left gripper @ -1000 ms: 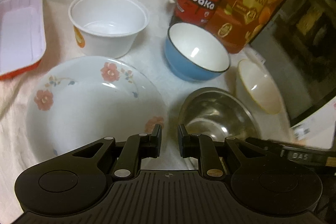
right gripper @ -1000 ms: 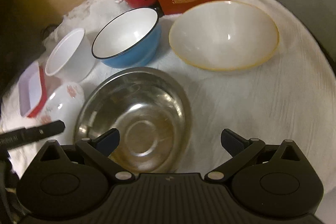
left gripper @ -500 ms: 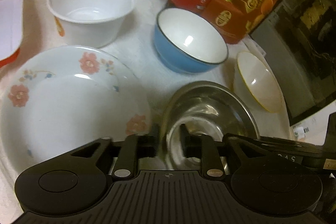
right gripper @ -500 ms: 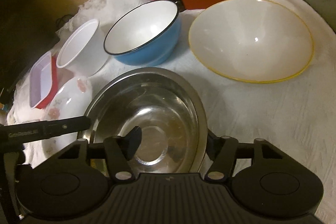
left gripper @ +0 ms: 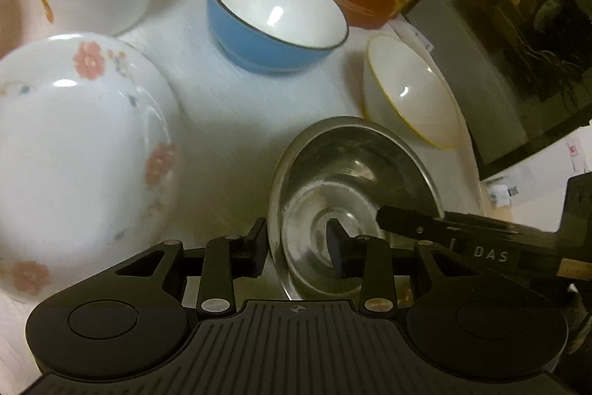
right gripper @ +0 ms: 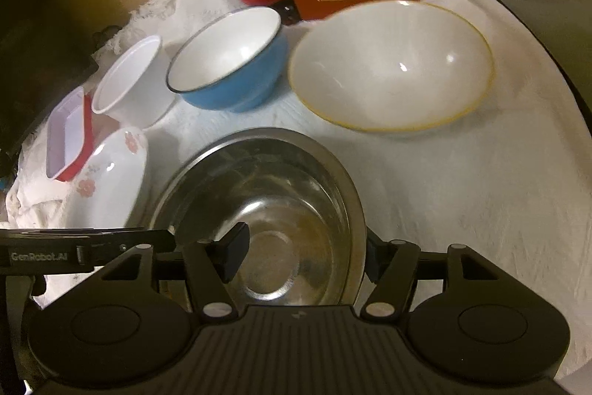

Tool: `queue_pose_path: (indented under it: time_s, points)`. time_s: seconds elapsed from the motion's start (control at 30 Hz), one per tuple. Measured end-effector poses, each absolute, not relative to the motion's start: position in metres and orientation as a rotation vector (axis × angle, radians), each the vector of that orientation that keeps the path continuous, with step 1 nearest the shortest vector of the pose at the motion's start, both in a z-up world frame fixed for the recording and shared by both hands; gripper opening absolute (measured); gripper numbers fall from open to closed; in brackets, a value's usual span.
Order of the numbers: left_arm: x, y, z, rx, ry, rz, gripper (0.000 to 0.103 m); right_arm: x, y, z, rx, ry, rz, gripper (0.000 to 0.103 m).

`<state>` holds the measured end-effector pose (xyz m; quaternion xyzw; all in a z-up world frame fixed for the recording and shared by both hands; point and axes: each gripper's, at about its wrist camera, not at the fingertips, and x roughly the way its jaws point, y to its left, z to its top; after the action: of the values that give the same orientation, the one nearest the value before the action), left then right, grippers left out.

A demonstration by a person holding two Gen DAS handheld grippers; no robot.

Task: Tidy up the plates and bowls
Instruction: 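Lift the steel bowl with the left gripper and carry it toward the floral plate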

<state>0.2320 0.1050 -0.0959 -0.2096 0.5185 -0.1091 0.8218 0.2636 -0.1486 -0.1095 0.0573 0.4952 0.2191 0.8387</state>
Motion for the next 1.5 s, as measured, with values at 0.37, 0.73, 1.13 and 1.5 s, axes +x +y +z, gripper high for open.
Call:
queue_pose_path:
  time_s: [0.37,0.73,1.13,1.5]
  points:
    - [0.241,0.099,-0.109,-0.468,1.122,-0.239,0.028,0.268,-0.152,-0.131,0.147,1.095,0.478,0.064]
    - [0.217,0.138,-0.067,-0.535,0.998,-0.133,0.027,0.267,-0.121,-0.104,0.111,1.078,0.563,0.063]
    - [0.186,0.236,-0.047,-0.573,0.882,0.176,0.028,0.277,0.008,-0.085,-0.027,0.992,0.796,0.064]
    - [0.182,0.258,-0.068,-0.449,0.935,0.302,0.026,0.282,0.074,-0.104,-0.205,0.962,0.794,0.073]
